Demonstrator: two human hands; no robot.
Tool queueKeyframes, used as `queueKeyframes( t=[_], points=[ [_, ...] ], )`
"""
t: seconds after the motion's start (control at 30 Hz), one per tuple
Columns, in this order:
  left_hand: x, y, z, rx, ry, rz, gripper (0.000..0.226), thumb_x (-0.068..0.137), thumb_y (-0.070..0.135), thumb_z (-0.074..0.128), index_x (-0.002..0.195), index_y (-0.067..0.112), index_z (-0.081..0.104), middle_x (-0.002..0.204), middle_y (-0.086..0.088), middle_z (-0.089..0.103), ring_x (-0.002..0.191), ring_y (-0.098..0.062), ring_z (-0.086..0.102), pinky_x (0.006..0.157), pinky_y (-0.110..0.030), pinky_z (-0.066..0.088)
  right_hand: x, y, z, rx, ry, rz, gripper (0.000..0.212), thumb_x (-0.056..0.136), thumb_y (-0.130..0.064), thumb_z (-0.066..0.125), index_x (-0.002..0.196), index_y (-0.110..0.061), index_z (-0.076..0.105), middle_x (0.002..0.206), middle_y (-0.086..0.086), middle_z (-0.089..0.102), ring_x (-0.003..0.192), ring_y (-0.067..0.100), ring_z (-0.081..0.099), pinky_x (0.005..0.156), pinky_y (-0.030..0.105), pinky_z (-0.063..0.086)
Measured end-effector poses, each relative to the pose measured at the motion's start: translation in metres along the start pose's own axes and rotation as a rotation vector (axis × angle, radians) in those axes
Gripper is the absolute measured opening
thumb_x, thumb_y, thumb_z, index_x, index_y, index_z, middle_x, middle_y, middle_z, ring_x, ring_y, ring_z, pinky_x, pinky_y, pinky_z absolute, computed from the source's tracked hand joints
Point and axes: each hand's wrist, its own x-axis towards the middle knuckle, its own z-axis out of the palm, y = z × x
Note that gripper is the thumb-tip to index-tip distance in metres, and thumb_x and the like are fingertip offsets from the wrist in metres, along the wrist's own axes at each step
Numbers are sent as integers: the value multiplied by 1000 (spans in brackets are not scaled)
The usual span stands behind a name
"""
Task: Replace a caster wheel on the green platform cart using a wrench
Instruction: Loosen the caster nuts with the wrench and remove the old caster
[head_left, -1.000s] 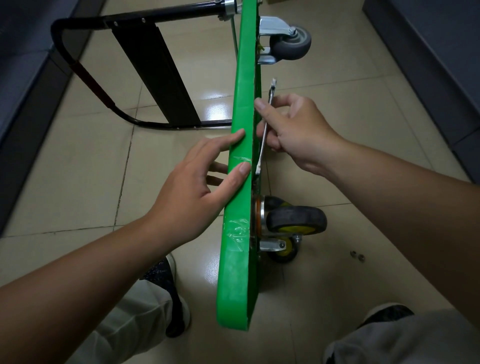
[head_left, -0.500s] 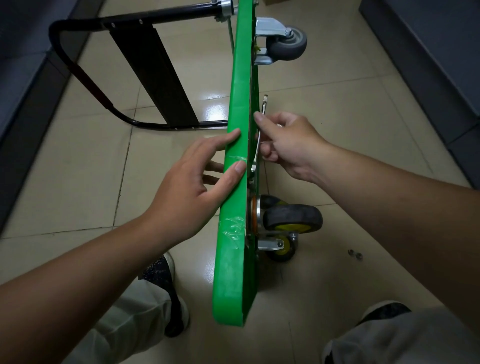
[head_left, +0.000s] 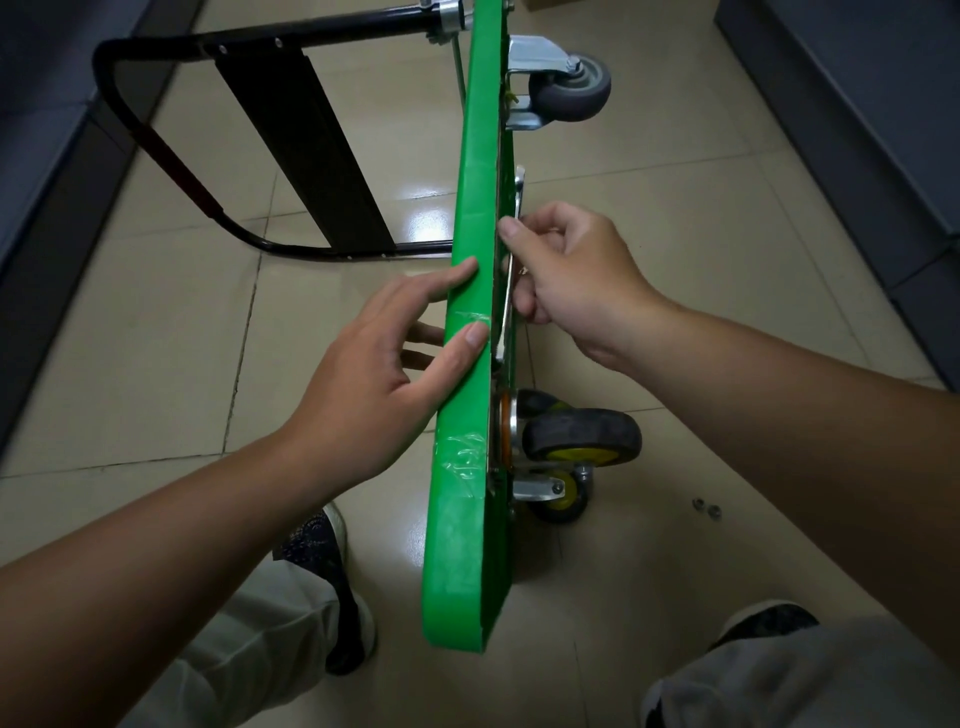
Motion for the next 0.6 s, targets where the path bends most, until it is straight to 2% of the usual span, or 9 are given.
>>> queueKeyframes(
  t=[0.13,0.27,0.33,0.4,0.47,0.53,0.6],
  points=[
    [0,-1,0,6,1,6,59,95,65,52,151,47,46,138,23,52,112,2,62,83,-20,58,-18,-10,-9,-89,-44,-264,14,104,-28,58,109,-15,56,94,6,69,51,18,63,49,23,47],
    [1,-1,2,13,2,2,52,99,60,56,148,45,48,136,21,54,112,1,63,84,-20,57,-48,-17,-17,-114,-183,-488,20,102,-19,60,115,-6,53,97,8,65,60,17,67,54,23,53],
    [1,0,3,21,12,2,45,101,54,57,144,42,52,134,18,56,111,2,62,85,-21,56,-64,-19,-20,-239,-253,-615,19,101,-16,61,116,-7,54,97,5,63,73,14,68,65,29,59],
    [0,2,1,29,21,22,44,98,42,64,140,46,51,132,15,57,113,4,59,90,-19,54,-79,-21,-22,-430,-345,-799,19,99,-10,63,117,-3,59,103,-1,60,87,9,62,83,25,55],
    [-1,4,0,26,-1,31,57,96,31,72,143,48,45,140,12,56,118,-1,60,98,-29,55,-91,-20,-22,-616,-438,-979,18,98,-4,63,114,4,65,107,9,63,97,20,63,91,29,53],
    [0,5,0,7,1,17,55,97,40,67,147,46,46,141,13,55,116,-8,63,97,-41,57,-101,-19,-19,-776,-416,-1137,16,101,-5,62,111,4,70,111,17,67,100,30,67,91,38,56],
    [0,6,0,-5,13,3,55,96,52,58,149,42,49,138,15,55,113,-6,64,94,-43,59,-109,-19,-19,-838,-385,-1225,16,101,-5,61,110,3,71,112,18,68,100,32,68,90,40,56]
  ],
)
